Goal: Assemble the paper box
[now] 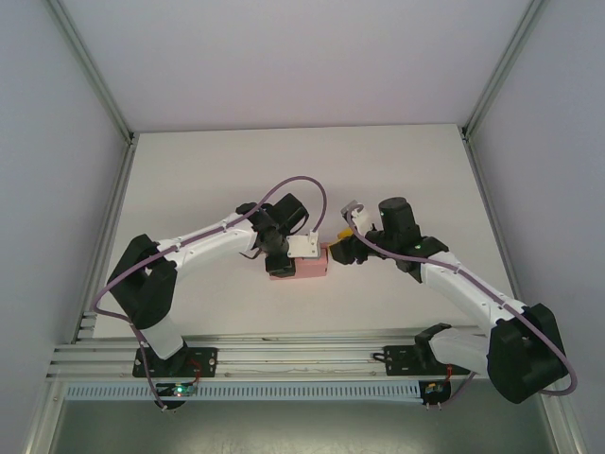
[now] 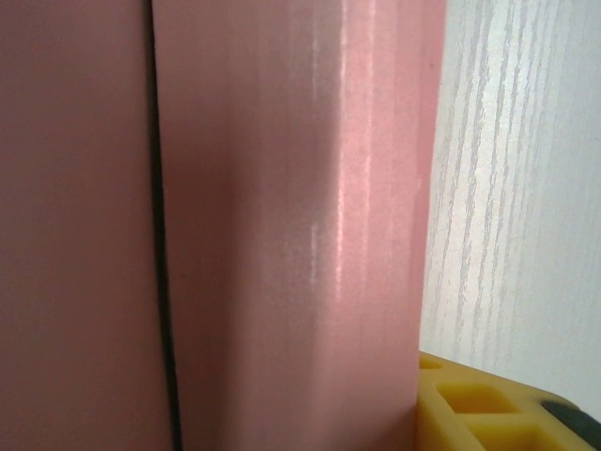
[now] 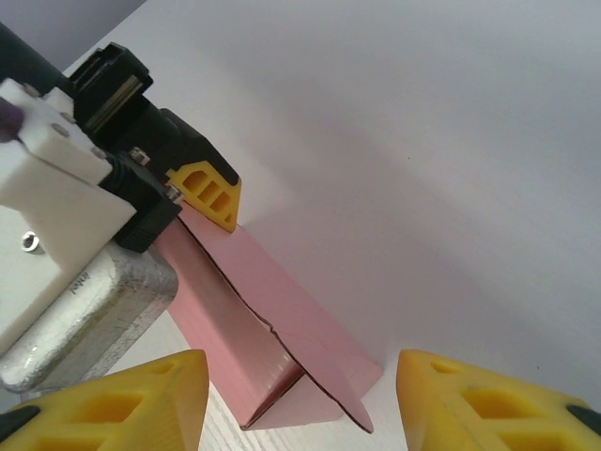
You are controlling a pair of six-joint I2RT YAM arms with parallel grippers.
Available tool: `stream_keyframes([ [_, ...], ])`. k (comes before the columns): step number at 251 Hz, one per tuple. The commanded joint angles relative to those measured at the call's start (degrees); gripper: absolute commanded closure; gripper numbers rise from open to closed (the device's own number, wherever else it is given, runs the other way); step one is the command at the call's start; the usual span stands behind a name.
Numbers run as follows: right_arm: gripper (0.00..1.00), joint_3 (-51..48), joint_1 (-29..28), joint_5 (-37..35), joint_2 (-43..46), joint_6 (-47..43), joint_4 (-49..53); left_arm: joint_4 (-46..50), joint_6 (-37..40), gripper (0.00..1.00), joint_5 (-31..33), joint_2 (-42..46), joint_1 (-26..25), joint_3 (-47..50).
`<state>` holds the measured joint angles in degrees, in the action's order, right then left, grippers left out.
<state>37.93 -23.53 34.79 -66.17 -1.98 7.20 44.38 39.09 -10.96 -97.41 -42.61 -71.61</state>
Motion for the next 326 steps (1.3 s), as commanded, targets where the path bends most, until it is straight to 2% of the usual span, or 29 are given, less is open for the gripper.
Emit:
stream_keyframes([
  [1,0.44,0.1,-1.1,2.3,-1.2,-2.7,-1.3,2.5,1.1,0.52,-2.3,-3.3,0.7,1.0],
  [43,0.48,1.4,-1.3,1.8,-3.5,-3.6,-0.8,2.5,0.9,0.52,-2.3,-3.1,0.7,0.9],
  [57,0.58,1.7,-1.3,1.9,-4.0,-3.6,-0.4,2.4,0.8,0.52,-2.3,-3.0,0.7,1.0],
  [83,0.69,1.7,-1.3,1.6,-3.7,-3.1,-0.5,2.4,0.7,0.52,-2.2,-3.0,0.7,0.9],
  [123,0.92,1.6,-1.4,2.0,-2.6,-0.8,-0.2,1.8,0.1,0.52,-1.8,-3.0,0.7,0.9],
  [146,1.0,1.6,-1.8,2.4,-2.7,1.5,0.4,1.4,-0.3,0.52,-1.5,-2.8,0.7,0.7],
  [195,1.0,2.0,-4.7,-1.8,-3.8,5.5,2.3,0.6,-0.8,0.52,-2.0,-2.1,0.7,0.8],
  [245,1.0,3.9,-8.0,-5.0,-1.9,16.4,1.5,-0.2,-2.4,0.52,-0.9,-3.2,0.6,-0.1],
  [276,1.0,4.2,-10.6,-5.6,-0.9,20.6,1.2,-0.3,-2.7,0.52,-1.3,-3.9,0.7,-0.5],
  [326,1.0,2.9,-12.1,-10.9,-0.4,27.7,-0.9,0.3,-3.1,0.52,-1.2,-4.6,0.6,-1.2],
])
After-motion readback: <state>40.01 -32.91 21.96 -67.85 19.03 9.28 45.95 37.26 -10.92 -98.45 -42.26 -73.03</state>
